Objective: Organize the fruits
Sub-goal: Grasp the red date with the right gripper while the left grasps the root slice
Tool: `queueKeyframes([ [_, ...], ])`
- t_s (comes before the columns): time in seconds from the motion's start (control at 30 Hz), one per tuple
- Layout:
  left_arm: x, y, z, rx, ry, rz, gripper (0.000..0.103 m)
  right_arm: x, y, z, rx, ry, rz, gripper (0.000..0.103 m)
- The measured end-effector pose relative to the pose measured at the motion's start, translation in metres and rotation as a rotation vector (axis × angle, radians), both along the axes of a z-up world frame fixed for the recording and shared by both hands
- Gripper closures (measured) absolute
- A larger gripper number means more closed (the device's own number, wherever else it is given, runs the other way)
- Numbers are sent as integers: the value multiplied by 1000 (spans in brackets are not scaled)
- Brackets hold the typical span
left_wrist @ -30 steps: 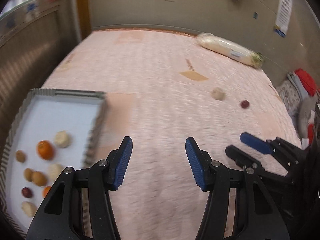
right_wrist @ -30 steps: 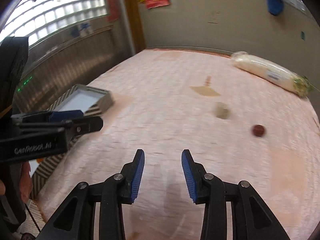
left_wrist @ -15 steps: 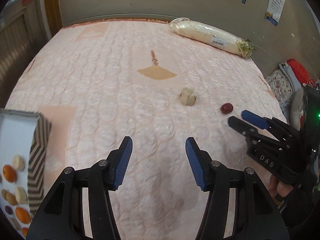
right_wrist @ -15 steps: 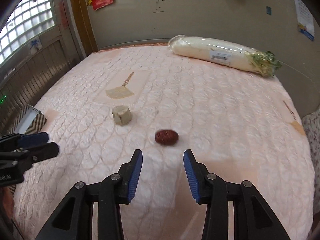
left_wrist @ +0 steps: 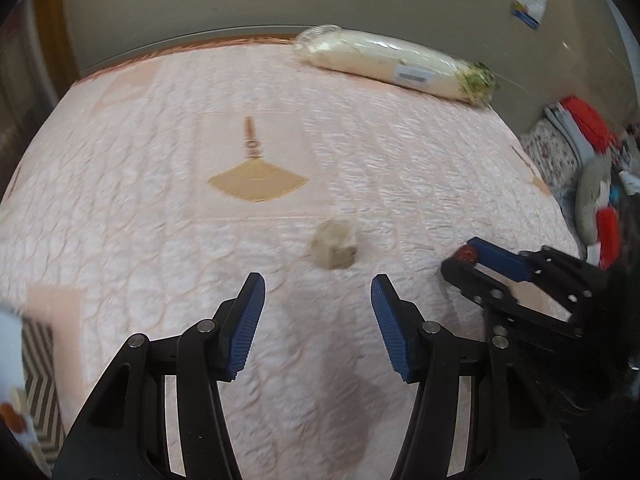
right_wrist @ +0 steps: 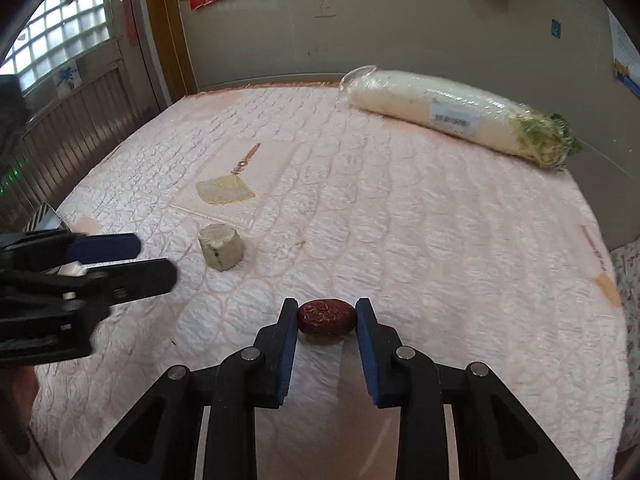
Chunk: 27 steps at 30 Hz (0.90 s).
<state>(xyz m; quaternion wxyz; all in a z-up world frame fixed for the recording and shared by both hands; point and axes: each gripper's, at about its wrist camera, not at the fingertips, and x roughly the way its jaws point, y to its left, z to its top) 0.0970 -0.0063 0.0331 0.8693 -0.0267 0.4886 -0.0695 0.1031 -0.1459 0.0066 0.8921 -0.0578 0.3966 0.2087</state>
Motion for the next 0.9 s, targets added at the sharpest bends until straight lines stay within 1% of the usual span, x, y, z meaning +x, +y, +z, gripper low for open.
queueKeyframes([
  [0.13, 11, -16, -6, 13, -7, -50, 47, -5, -14, 2, -7, 2, -15, 75],
  [0.27, 23, -25, -12, 39, -2, -61, 48, -7, -23, 2, 23, 8, -25, 75],
  [0.33, 28, -23, -15, 22, -8, -57, 48, -9, -23, 2, 28, 6, -24, 75],
  [0.37, 29, -20, -16, 12, -11, -49, 49, -10, -23, 3, 30, 5, -23, 75],
  [0.4, 31, -19, -18, 14, -10, -43, 64, -11, -22, 3, 31, 2, -23, 75],
  [0.43, 30, -18, -18, 45, -29, -36, 74, -11, -22, 4, 35, 0, -24, 75],
  [0.47, 30, -17, -18, 54, -30, -42, 75, -12, -23, 5, 40, -1, -25, 75],
  [0.53, 29, -13, -18, 41, -30, -50, 75, -13, -23, 5, 50, 1, -27, 75],
  [0.67, 17, -4, -13, 5, -36, -31, 75, -20, -18, 5, 48, -2, -18, 75],
  [0.77, 3, 3, -6, -8, -44, -11, 75, -29, -15, 4, 52, -5, -12, 75],
  [0.9, -26, 10, 4, -1, -61, 16, 75, -45, -6, 4, 62, -8, 6, 75],
])
